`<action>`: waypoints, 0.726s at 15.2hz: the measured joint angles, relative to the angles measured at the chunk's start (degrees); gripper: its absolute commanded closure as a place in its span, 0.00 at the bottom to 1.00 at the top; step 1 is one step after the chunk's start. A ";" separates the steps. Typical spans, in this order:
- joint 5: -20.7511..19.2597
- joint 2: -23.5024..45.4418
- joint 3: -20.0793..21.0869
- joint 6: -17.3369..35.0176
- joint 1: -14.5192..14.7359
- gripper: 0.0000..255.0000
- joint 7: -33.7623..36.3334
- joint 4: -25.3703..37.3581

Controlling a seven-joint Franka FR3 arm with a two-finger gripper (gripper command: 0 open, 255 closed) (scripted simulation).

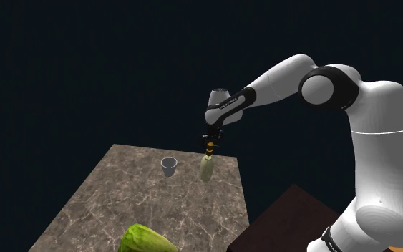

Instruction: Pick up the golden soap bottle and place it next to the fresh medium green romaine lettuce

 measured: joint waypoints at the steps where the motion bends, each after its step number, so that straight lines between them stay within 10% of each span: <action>1: 0.01 0.13 0.00 0.12 -0.03 0.00 -0.04 0.01; 5: 0.01 0.25 0.00 0.24 -0.02 0.00 -0.03 0.03; 6: 0.01 0.25 0.00 0.24 -0.02 1.00 -0.03 0.03; 11: 0.01 0.27 0.00 0.23 -0.02 1.00 -0.03 0.03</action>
